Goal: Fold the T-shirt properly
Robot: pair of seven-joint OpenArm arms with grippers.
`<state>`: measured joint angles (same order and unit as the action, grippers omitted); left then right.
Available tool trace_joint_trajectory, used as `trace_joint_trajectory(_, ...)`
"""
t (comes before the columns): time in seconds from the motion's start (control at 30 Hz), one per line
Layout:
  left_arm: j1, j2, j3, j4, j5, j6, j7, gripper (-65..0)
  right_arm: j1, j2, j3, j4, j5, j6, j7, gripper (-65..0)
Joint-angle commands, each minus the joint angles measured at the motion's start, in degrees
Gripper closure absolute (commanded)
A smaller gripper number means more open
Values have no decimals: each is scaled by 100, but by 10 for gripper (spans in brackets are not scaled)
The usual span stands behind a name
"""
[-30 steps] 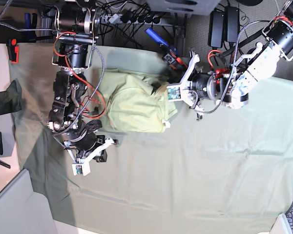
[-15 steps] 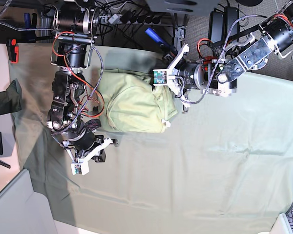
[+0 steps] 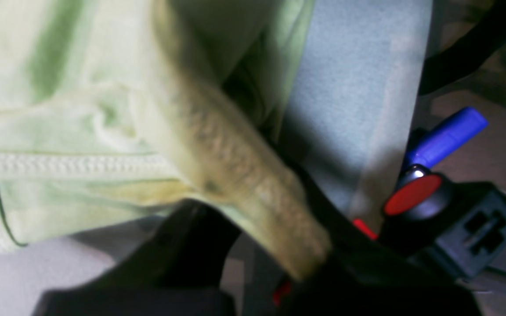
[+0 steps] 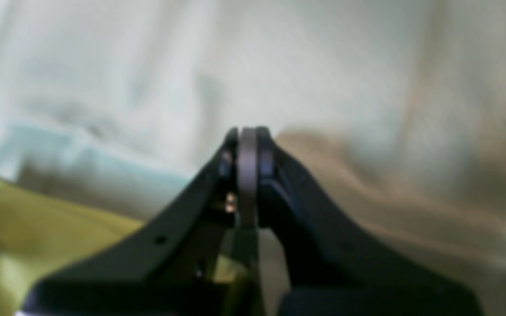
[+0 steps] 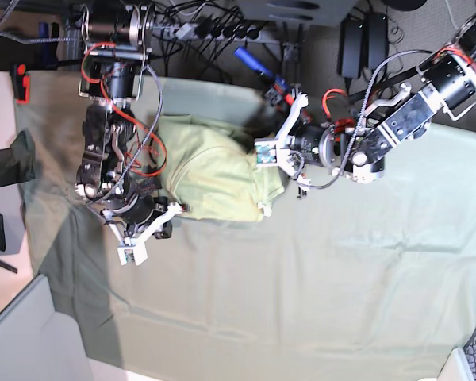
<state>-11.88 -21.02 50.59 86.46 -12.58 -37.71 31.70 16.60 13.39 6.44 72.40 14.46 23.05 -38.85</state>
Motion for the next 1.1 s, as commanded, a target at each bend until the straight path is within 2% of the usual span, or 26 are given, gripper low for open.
trace_joint_trajectory(0.0, -219, -125, -68, -164, 621, 393, 505, 0, 61, 146, 0, 87, 122, 382, 55, 0)
trace_joint_trajectory(0.23, -944, -186, -68, -793, 619, 422, 258, 0, -348, 560, -4, 138, 1014, 446, -92, 0)
trace_joint_trajectory(0.33, -1270, -186, -68, -920, 621, 562, 188, 0, -409, 581, -4, 199, 1252, 487, -345, 0)
trace_joint_trajectory(0.53, -1786, -186, -68, -1217, 616, 562, 72, 0, -411, 566, -4, 232, 2293, 501, -737, 0)
trace_joint_trajectory(0.67, -1980, -184, -68, -1491, 621, 570, -177, 0, -487, 407, -4, 409, 2531, 726, -835, 0)
trace_joint_trajectory(0.9, -2166, -184, -70, -1792, 645, 874, -299, 0, -1025, -225, -4, 1196, 2505, 723, -874, 0)
trace_joint_trajectory(1.0, -2177, -184, -122, -1770, 592, 1174, -188, 0, -1172, -439, -4, 1403, 2402, 721, -874, 0)
trace_joint_trajectory(1.07, -2175, -186, -289, -1705, 437, 1298, -72, 0, -1191, -470, -2, 1456, 2267, 719, -852, 0)
